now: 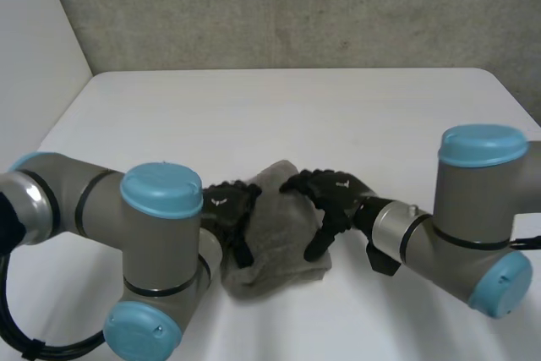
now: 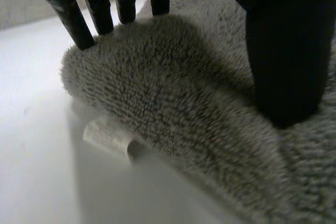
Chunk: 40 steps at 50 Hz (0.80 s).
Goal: Fold the towel.
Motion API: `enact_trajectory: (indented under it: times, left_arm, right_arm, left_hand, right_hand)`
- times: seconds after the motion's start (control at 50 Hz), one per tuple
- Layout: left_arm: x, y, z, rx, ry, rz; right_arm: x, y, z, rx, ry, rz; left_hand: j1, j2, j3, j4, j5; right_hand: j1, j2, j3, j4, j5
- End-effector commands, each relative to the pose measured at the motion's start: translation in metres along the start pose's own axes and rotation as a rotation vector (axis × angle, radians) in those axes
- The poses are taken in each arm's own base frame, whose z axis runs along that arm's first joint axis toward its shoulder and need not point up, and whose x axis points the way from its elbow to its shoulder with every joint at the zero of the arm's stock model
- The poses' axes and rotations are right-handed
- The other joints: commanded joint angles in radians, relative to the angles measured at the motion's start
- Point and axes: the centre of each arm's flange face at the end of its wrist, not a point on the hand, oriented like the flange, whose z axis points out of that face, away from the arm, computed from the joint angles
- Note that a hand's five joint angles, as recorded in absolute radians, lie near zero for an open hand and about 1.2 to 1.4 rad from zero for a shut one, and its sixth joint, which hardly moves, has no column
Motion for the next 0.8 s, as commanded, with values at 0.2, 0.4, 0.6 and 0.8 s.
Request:
enact_trajectory:
  times: [0.2, 0.4, 0.6, 0.8]
  left_arm:
    - [-0.004, -0.047, -0.029, 0.145, -0.040, 0.023]
    - [-0.039, -0.134, -0.066, 0.401, -0.150, 0.100]
    - [-0.079, -0.183, -0.105, 0.504, -0.238, 0.072]
    - [-0.080, -0.188, -0.104, 0.498, -0.052, -0.032]
  right_arm:
    - [0.009, -0.043, -0.018, 0.119, 0.177, -0.233]
    - [0.013, -0.126, -0.069, 0.381, 0.382, -0.231]
    - [0.028, -0.181, -0.132, 0.518, 0.580, -0.291]
    - [0.030, -0.171, -0.127, 0.451, 0.574, -0.291]
  left_hand:
    - [-0.001, 0.010, 0.008, 0.007, -0.027]
    - [-0.001, 0.010, 0.008, 0.007, -0.027]
    - [-0.001, 0.010, 0.008, 0.007, -0.027]
    - [-0.001, 0.010, 0.008, 0.007, -0.027]
  right_hand:
    - [-0.047, -0.060, -0.042, -0.062, -0.072]
    - [-0.047, -0.060, -0.042, -0.062, -0.072]
    - [-0.047, -0.060, -0.042, -0.062, -0.072]
    - [-0.047, -0.060, -0.042, -0.062, -0.072]
